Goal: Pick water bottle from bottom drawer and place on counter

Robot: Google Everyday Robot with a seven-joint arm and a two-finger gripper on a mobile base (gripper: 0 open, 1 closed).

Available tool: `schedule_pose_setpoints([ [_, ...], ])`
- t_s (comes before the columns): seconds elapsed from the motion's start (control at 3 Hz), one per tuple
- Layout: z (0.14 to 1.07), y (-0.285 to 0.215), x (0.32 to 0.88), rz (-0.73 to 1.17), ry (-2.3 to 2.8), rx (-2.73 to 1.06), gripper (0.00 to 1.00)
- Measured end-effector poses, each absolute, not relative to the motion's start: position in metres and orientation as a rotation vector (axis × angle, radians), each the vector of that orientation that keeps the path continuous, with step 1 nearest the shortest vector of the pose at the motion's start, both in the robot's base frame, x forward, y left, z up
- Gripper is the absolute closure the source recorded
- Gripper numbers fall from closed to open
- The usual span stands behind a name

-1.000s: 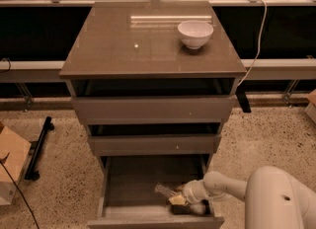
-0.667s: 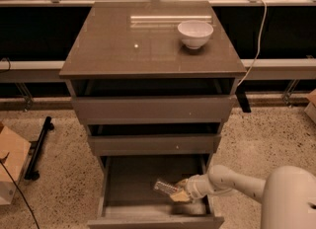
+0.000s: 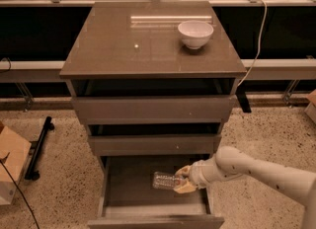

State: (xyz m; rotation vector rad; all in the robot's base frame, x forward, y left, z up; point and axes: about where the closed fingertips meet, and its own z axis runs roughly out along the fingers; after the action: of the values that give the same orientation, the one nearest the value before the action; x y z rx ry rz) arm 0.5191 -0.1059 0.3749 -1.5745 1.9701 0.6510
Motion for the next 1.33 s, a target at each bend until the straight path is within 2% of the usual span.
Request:
schedule_pose_setpoints([
  [0.67,0.595,-0.124,0.51,0.37,1.675,-1.859,1.0],
  [1.33,0.778,-0.125,0.527,-0.04,1.422,-1.974,1.0],
])
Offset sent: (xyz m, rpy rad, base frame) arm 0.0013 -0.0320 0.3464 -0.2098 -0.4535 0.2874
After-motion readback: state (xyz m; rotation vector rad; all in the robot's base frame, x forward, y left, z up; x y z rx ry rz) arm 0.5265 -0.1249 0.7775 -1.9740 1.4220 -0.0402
